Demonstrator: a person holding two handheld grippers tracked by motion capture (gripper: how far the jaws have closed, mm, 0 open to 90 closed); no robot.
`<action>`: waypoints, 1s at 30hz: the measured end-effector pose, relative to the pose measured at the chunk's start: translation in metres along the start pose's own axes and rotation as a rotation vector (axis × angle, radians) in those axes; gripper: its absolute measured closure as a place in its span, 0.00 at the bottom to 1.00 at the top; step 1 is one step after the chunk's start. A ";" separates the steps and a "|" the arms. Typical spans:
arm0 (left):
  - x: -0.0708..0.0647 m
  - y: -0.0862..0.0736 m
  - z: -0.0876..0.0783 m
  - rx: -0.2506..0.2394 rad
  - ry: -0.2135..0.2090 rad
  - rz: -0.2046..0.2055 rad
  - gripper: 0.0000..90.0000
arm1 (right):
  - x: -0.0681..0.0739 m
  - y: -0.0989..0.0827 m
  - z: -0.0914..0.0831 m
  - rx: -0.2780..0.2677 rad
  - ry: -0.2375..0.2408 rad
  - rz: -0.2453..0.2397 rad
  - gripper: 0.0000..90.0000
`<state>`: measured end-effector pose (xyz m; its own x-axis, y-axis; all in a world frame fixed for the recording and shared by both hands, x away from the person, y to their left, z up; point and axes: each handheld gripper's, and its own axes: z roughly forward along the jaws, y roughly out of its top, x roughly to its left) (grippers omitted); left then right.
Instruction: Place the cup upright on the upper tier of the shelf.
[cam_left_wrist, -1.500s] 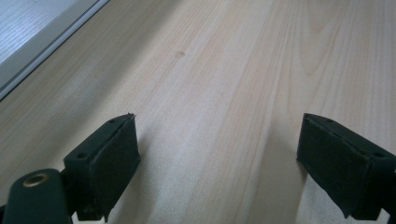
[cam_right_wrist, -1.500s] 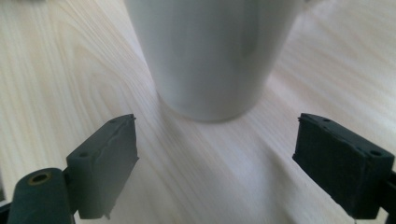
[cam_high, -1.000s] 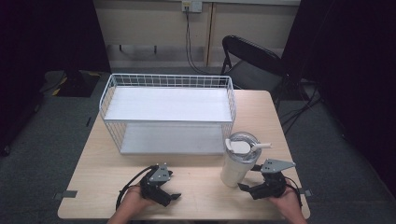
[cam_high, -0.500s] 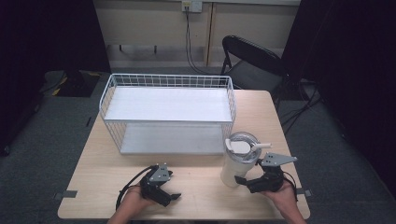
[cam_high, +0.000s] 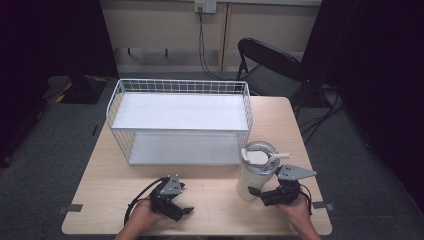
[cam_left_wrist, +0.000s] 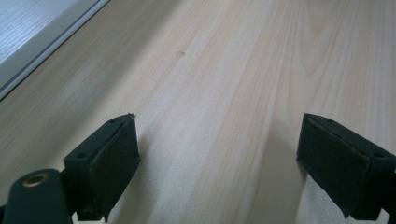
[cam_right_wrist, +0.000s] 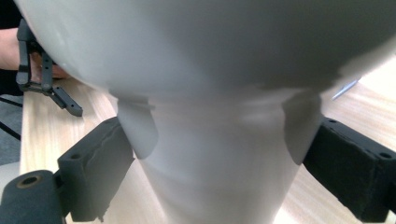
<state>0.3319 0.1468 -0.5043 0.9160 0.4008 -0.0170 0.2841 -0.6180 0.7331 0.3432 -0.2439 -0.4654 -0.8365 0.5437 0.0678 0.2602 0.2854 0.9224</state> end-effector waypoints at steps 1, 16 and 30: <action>0.000 0.000 0.000 0.000 0.000 0.000 0.13 | 0.000 0.000 0.001 -0.001 0.001 -0.005 0.10; 0.000 0.000 0.000 0.000 0.000 0.000 0.14 | -0.010 -0.001 0.010 -0.050 0.057 0.001 0.09; 0.000 0.000 0.000 -0.001 0.001 -0.001 0.14 | -0.008 0.002 0.014 -0.055 0.074 -0.037 0.08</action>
<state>0.3318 0.1469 -0.5043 0.9154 0.4022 -0.0174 0.2850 -0.6169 0.7336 0.3573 -0.2367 -0.4695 -0.8788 0.4735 0.0591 0.2034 0.2597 0.9440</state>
